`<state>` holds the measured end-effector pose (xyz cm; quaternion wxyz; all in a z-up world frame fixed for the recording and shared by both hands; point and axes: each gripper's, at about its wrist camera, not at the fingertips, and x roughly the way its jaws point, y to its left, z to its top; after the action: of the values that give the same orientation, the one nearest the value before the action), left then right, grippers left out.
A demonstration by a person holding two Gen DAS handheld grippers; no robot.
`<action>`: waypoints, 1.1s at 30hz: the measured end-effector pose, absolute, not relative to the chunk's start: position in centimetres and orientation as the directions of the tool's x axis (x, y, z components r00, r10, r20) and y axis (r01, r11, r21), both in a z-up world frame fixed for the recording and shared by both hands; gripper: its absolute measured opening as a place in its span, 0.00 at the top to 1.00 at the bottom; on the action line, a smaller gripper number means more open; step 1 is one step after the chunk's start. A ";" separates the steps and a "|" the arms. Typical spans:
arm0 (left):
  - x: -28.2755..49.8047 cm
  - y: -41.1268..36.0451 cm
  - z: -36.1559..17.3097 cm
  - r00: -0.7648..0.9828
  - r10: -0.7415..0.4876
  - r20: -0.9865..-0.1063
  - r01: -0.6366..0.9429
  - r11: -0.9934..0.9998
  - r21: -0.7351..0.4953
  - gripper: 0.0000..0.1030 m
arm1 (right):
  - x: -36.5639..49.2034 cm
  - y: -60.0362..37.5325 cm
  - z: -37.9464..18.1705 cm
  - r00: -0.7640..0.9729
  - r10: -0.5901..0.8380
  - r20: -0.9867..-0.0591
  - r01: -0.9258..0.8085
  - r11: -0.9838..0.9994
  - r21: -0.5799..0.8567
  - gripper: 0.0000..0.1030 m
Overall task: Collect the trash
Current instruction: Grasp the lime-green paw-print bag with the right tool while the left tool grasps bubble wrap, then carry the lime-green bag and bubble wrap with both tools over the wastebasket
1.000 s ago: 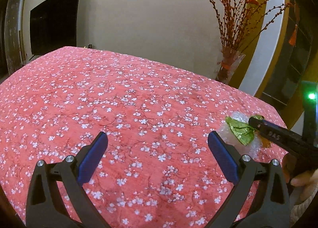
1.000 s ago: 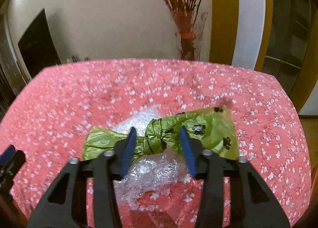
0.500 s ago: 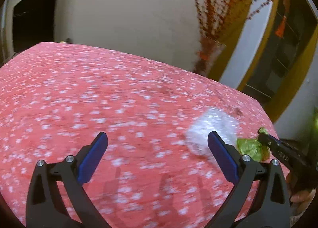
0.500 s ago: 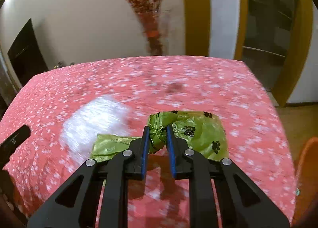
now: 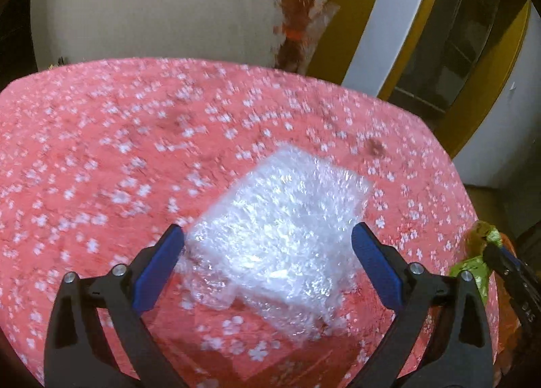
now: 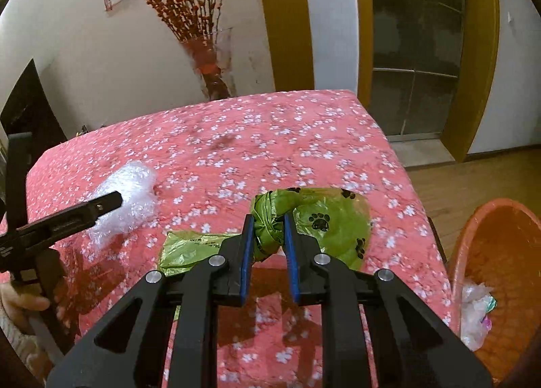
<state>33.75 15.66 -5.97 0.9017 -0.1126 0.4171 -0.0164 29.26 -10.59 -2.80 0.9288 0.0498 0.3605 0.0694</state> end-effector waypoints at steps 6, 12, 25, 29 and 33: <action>33.4 13.9 -6.2 0.651 -0.145 -0.745 -0.016 0.979 -0.204 0.52 | 28.1 -11.8 -2.7 0.734 0.165 -0.659 -0.083 0.985 0.154 0.83; 32.0 12.4 -5.5 0.674 -0.167 -0.720 0.009 0.976 -0.218 0.65 | 26.4 -13.3 -2.1 0.747 0.153 -0.646 -0.064 0.985 0.159 0.83; 26.6 7.6 -0.6 0.749 -0.194 -0.634 0.089 0.977 -0.194 0.64 | 21.5 -18.3 0.2 0.797 0.080 -0.599 0.017 0.988 0.155 0.83; 24.8 5.5 0.7 0.764 -0.209 -0.610 0.122 0.976 -0.181 0.64 | 19.9 -20.0 0.7 0.813 0.036 -0.582 0.055 0.989 0.139 0.83; 23.2 3.1 1.3 0.774 -0.226 -0.591 0.162 0.974 -0.160 0.64 | 18.7 -21.4 1.1 0.822 0.000 -0.569 0.090 0.988 0.129 0.83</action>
<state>23.19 3.08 1.34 0.9405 -0.0501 0.3199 -0.1032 18.67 -21.42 1.11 0.9516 0.0751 0.2972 -0.0236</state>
